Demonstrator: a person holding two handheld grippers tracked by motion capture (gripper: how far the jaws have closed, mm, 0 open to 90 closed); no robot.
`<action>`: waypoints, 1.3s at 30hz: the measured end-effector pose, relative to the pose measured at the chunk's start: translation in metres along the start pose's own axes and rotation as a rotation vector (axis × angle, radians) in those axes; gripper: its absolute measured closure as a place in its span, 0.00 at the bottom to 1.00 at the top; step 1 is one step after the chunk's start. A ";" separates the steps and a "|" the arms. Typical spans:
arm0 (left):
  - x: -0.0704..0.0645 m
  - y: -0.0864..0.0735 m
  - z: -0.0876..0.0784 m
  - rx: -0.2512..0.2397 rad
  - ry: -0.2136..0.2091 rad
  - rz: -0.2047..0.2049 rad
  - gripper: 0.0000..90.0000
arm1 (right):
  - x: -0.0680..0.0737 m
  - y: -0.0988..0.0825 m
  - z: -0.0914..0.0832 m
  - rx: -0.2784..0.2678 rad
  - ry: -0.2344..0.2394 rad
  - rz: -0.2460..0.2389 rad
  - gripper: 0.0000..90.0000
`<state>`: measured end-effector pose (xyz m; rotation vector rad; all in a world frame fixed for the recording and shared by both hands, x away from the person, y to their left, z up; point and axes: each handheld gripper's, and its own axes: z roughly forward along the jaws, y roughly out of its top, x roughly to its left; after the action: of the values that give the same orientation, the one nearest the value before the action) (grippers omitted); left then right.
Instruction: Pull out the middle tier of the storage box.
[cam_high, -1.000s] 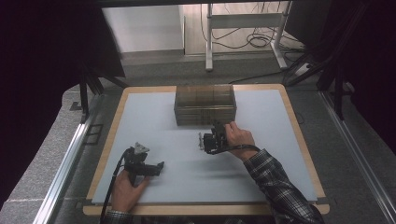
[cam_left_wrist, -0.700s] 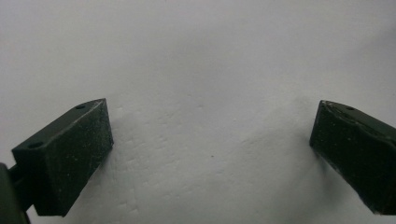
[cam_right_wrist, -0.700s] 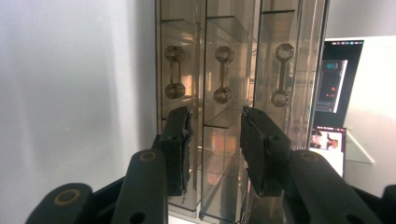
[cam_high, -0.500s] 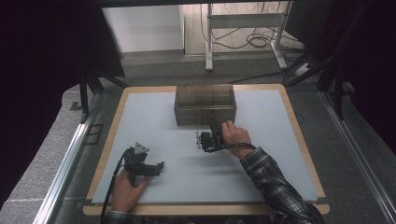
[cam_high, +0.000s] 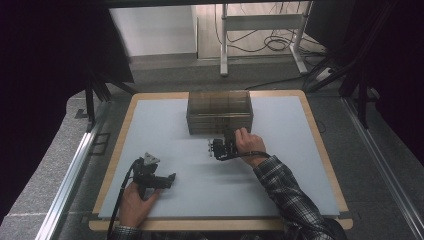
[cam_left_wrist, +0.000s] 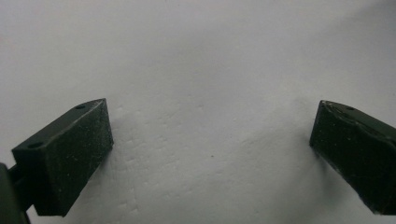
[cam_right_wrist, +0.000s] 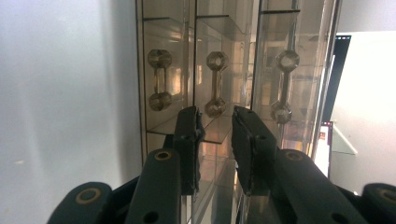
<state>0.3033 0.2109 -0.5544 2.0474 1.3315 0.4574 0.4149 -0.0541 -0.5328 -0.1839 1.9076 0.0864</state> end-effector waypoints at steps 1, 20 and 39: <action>0.000 0.000 0.000 0.000 0.000 0.000 0.00 | 0.000 0.000 0.001 0.001 0.004 0.000 0.80; 0.000 0.000 0.000 0.000 0.000 0.000 0.00 | 0.003 0.006 0.009 0.014 -0.023 0.001 0.89; 0.000 0.000 0.000 0.000 0.000 0.000 0.00 | 0.002 0.004 -0.006 -0.022 -0.004 0.007 0.90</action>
<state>0.3033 0.2110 -0.5544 2.0480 1.3313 0.4573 0.4079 -0.0515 -0.5331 -0.1913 1.9042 0.1125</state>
